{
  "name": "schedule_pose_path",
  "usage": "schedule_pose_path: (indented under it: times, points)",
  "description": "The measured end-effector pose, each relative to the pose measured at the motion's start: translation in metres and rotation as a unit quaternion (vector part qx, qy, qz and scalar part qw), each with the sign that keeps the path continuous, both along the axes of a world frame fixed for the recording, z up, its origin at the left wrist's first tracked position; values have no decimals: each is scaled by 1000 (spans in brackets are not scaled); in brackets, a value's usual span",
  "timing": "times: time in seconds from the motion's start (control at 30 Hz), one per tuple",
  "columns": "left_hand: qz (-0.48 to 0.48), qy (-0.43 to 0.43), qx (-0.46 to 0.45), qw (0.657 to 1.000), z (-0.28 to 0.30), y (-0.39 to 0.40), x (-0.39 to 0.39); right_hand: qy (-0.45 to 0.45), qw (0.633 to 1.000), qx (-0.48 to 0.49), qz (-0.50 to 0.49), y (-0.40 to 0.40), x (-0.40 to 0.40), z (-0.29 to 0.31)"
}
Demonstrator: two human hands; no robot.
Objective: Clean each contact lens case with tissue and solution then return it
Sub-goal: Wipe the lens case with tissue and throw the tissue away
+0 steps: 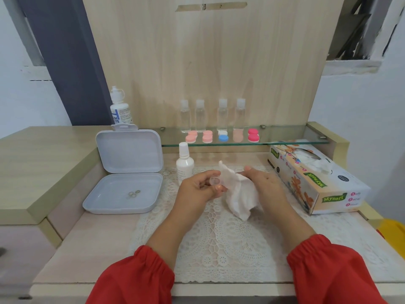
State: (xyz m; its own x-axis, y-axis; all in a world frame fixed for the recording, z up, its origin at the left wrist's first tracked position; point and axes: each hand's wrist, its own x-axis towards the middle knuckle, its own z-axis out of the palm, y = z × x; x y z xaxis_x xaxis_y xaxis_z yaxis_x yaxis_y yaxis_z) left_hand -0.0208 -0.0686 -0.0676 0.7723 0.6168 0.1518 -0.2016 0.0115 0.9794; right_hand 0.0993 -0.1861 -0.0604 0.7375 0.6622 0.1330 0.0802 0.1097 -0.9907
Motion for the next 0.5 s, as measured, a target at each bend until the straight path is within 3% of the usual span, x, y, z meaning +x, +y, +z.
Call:
schedule_pose_path:
  times: [0.13, 0.27, 0.5]
  points:
    - [-33, 27, 17, 999, 0, -2, -2, -150, 985, -83, 14, -2, 3, -4]
    - [-50, 55, 31, 997, -1, -5, -2, -283, 948, -143, 35, -5, 3, -5]
    - [-14, 55, 37, 998, -1, -8, 3, -363, 913, -183, -37, 2, -1, -8]
